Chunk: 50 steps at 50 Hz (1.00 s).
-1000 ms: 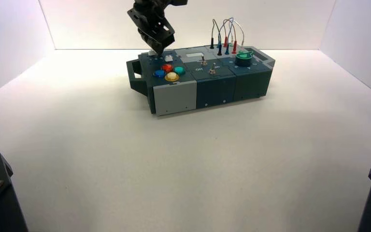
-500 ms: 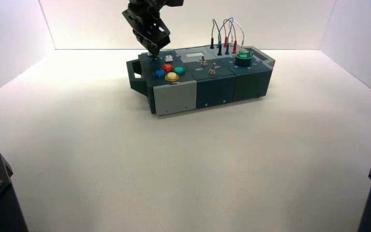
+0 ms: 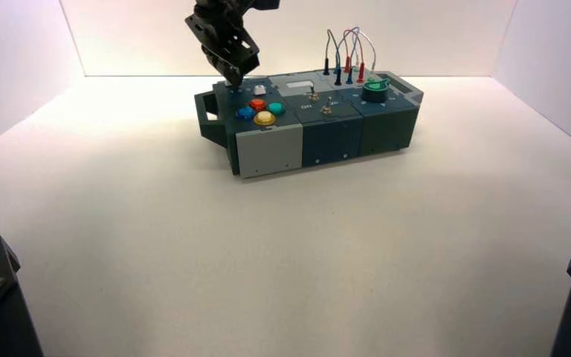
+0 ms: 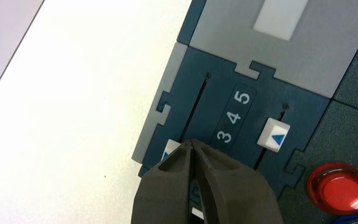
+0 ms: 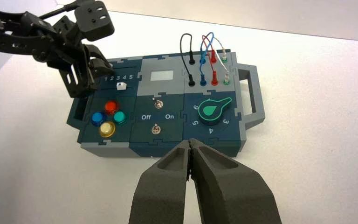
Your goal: Move the top slider to position 1.
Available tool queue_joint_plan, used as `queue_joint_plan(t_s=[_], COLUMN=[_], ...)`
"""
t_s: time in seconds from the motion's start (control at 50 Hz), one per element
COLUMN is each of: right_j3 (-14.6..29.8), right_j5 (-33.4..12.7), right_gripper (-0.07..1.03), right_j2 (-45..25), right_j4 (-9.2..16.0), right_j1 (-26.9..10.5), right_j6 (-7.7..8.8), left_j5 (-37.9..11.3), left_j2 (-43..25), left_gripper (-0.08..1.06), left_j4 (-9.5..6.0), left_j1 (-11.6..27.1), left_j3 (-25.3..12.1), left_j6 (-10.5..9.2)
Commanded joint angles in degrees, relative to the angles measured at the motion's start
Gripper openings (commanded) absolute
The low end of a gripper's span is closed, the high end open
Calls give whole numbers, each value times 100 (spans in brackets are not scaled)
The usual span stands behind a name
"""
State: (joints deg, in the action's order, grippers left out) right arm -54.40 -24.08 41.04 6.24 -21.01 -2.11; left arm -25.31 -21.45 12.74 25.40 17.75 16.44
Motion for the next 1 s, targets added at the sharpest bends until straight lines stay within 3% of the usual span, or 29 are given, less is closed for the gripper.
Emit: queue_joint_plan(t_s=[0.02, 0.14, 0.42, 0.52, 0.84, 1.0], right_j3=[88, 88, 62, 18, -114, -97], right_j5=[62, 62, 62, 62, 316, 352], right_gripper=[-2, -2, -2, -2, -2, -2], right_j2=[26, 26, 26, 26, 281, 492], right_j4=[18, 18, 18, 18, -53, -255], right_j1=[-9, -18, -18, -18, -18, -18], right_j6=[-9, -9, -9, -9, 35, 44], left_j5=[26, 26, 9, -44, -158, -158], left_j2=[281, 281, 439, 606, 1477, 1863], left_gripper=[-3, -3, -3, -3, -3, -3], left_j4=[26, 26, 0, -18, -35, -35], left_j1=[-132, -132, 396, 422, 422, 413], left_j3=[0, -9, -70, -79, 105, 290], left_j6=[9, 18, -18, -53, -343, -501])
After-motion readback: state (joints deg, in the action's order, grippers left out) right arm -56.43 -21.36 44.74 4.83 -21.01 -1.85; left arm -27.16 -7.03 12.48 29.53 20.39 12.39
